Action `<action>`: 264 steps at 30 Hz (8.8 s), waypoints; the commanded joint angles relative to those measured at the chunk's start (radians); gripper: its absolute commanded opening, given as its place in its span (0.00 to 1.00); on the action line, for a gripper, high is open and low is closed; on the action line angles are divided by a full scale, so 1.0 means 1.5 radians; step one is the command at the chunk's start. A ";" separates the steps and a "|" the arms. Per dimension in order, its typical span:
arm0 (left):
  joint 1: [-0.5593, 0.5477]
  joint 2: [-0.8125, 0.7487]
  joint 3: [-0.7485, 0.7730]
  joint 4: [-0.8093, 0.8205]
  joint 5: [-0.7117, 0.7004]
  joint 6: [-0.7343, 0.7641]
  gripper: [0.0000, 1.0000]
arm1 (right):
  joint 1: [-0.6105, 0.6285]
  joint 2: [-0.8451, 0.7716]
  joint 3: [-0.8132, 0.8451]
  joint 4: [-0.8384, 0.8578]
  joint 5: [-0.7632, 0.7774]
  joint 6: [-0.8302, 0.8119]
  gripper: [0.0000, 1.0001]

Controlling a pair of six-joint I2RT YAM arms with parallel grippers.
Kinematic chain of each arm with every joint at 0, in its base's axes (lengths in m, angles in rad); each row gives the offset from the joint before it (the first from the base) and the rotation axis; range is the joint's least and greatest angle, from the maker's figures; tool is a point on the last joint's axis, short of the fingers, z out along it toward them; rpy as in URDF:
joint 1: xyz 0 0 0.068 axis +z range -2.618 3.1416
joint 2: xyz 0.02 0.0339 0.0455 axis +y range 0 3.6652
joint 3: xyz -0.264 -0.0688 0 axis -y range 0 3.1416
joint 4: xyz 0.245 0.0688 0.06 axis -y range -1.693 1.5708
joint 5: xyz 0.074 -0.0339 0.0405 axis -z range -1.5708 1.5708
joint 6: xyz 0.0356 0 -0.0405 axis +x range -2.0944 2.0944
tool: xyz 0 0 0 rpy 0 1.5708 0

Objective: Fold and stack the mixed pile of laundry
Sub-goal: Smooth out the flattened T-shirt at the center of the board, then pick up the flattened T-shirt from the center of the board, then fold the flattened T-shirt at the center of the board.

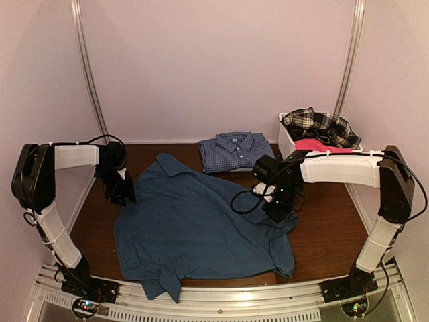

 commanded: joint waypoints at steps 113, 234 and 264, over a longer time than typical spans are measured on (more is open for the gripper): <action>-0.658 -0.296 -0.273 -0.156 0.044 -0.389 0.57 | -0.073 -0.195 -0.229 0.161 -0.227 0.208 0.00; -0.211 -0.344 0.092 -0.375 -0.041 -0.146 0.00 | -0.247 -0.494 -0.457 0.237 -0.452 0.509 0.00; -0.125 0.067 0.362 -0.237 -0.111 0.033 0.00 | -0.379 -0.172 -0.305 0.358 -0.493 0.521 0.00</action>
